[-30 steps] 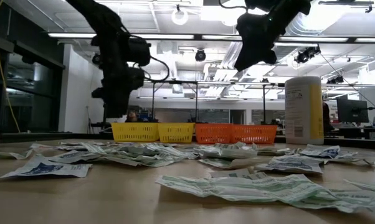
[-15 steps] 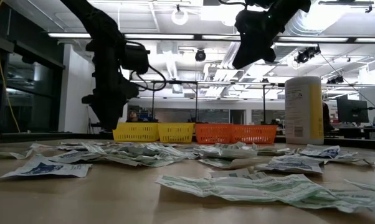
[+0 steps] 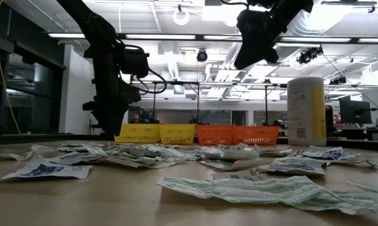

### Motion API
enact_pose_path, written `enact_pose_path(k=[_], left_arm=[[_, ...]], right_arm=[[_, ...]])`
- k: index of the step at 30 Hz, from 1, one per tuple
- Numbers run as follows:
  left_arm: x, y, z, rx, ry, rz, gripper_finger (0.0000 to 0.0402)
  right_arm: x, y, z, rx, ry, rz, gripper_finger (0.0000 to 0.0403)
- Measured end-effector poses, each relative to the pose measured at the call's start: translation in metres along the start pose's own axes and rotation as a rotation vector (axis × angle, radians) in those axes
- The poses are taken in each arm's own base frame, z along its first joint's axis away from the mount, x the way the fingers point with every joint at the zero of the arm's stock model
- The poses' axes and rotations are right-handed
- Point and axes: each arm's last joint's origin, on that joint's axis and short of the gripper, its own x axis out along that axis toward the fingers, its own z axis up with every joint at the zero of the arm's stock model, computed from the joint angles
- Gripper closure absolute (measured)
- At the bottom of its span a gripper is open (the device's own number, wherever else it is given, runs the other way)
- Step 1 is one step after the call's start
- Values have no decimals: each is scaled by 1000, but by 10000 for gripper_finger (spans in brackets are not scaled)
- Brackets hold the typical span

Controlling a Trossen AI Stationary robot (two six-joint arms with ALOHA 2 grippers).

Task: Pick & Place First Aid Supplies
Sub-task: Put the blue pad into the left orange bin

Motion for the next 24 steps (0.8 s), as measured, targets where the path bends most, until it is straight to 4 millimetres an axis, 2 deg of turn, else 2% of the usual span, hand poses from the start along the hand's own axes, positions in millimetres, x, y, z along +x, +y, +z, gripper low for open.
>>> enact_pose_path(k=[16, 19, 24], left_arm=[[35, -1, 0, -2, 121, 10, 261], [37, -1, 0, 5, 131, 10, 277], [37, -1, -1, 6, 137, 12, 327]], right_arm=[[0, 0, 0, 37, -2, 1, 323], [0, 0, 0, 45, -1, 4, 323], [0, 0, 0, 57, -1, 3, 323]])
